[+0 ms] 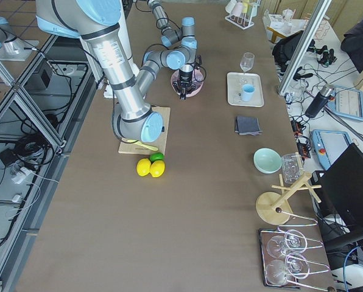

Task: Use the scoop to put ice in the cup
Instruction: 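Drag the scoop through the ice cubes while the left gripper steadies the bowl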

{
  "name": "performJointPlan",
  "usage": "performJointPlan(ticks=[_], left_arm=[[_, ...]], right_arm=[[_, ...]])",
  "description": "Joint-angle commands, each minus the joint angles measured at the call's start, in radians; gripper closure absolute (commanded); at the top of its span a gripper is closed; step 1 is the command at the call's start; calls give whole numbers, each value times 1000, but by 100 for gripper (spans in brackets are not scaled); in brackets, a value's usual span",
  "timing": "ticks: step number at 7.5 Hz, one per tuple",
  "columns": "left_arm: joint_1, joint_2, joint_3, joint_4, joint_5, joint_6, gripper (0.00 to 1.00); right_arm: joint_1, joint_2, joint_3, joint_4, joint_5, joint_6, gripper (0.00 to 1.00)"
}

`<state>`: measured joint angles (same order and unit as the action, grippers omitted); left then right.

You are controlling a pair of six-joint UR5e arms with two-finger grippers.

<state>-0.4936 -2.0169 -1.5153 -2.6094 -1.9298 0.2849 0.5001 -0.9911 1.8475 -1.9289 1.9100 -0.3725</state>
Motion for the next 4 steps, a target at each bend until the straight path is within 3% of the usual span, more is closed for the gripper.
performJointPlan(ticks=[1, 4], left_arm=[[0, -6, -3, 17, -2, -1, 2], [0, -5, -6, 18, -8, 0, 2]], right_arm=[[0, -4, 32, -2, 17, -20, 100], [0, -6, 48, -4, 38, -43, 100]])
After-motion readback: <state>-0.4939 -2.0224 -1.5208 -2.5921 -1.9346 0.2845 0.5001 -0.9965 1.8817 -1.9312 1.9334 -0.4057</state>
